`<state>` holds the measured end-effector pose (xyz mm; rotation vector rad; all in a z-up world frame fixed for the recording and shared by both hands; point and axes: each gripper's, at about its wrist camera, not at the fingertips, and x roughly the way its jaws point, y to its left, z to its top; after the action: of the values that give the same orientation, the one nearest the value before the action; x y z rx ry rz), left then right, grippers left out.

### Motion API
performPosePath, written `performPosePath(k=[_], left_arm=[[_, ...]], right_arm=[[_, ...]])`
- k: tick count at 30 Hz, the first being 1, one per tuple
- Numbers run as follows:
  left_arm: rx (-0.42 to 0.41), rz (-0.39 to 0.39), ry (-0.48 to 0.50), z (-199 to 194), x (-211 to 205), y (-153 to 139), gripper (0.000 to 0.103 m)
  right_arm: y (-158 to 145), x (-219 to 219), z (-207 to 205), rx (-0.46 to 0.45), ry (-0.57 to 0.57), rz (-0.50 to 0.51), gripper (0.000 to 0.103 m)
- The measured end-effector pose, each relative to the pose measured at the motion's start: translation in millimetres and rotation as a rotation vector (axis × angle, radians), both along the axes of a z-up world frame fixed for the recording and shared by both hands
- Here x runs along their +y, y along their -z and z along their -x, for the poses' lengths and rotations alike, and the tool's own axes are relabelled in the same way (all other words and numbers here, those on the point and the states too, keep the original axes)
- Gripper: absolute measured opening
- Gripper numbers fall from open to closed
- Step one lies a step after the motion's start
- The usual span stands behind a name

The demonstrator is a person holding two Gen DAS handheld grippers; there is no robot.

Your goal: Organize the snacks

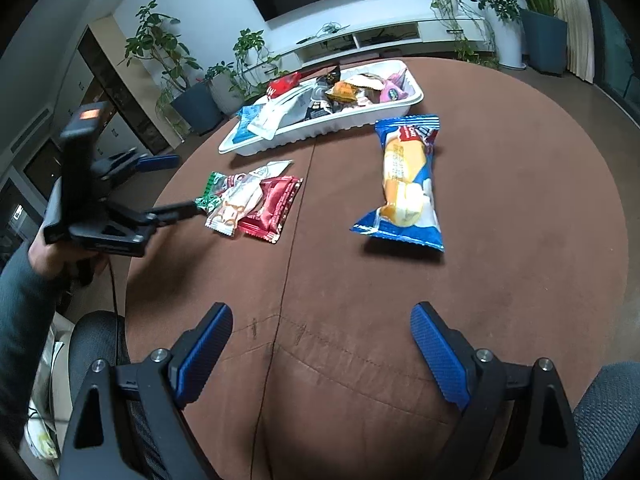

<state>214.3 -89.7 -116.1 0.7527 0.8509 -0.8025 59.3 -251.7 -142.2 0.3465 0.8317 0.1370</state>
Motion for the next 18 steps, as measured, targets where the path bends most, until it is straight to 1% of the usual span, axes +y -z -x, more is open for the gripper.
performPosePath(k=[4, 7, 8, 10, 12, 14, 18], left_arm=[[0.015, -0.037, 0.048, -18, -6, 8, 0.092], [0.021, -0.097, 0.093, -27, -12, 18, 0.092], [0.018, -0.128, 0.104, -31, -14, 22, 0.093], [0.037, -0.126, 0.124, -32, -15, 22, 0.093], [0.023, -0.14, 0.138, -35, -17, 23, 0.093], [0.032, -0.15, 0.153, -40, -18, 23, 0.093], [0.064, -0.135, 0.163, -39, -26, 24, 0.092]], right_arm=[[4, -2, -3, 0.013, -0.007, -0.012, 0.093], [7, -4, -6, 0.028, -0.01, -0.024, 0.093], [8, -5, -7, 0.032, -0.01, -0.028, 0.093], [9, -7, -9, 0.032, -0.013, -0.033, 0.093], [9, -7, -10, 0.032, -0.017, -0.032, 0.093], [9, -7, -11, 0.028, -0.02, -0.032, 0.093], [9, -9, -13, 0.034, -0.02, -0.045, 0.093]])
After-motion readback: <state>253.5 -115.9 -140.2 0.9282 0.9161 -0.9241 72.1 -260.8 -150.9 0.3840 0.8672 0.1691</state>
